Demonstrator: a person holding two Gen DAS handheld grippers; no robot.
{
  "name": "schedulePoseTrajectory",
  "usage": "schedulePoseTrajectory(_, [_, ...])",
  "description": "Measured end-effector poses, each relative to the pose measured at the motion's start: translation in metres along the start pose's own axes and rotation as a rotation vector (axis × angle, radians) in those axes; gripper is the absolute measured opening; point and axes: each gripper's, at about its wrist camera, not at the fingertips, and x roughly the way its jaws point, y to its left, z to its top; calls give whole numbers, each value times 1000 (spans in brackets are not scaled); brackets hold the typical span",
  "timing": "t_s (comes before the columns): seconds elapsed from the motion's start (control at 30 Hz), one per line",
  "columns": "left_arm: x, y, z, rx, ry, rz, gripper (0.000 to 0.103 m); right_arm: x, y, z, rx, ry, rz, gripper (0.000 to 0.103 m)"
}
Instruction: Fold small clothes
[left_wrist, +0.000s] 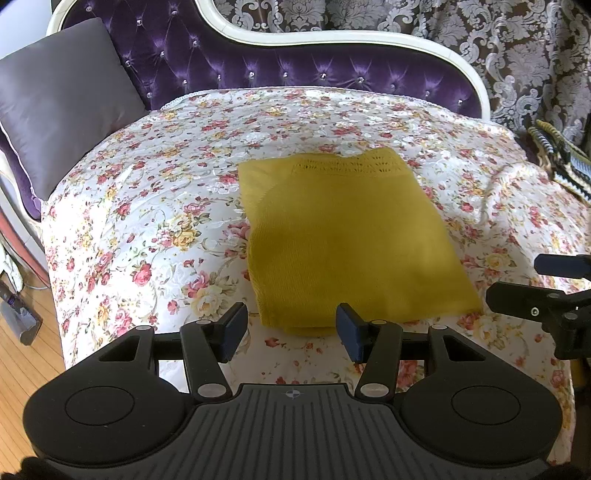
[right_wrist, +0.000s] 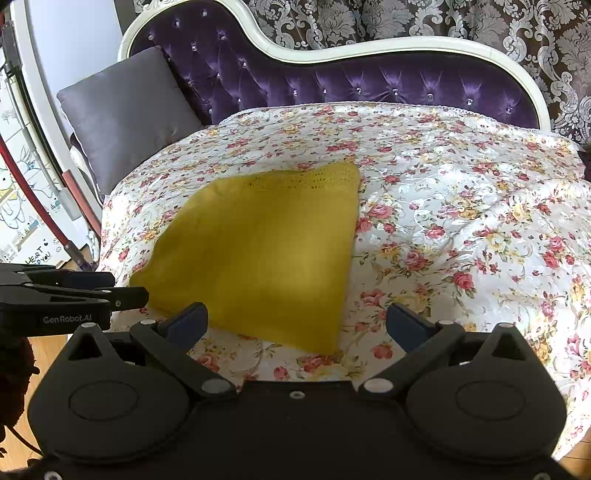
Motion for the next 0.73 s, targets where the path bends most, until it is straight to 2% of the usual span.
schedulePoseTrajectory(0.37, [1,0,0,-20,7,-25,51,4,-2,1,4,10,6,102])
schedulePoseTrajectory(0.73, [4,-2,4,-13,-2,-19,51,12,-8,1,21,30,20,102])
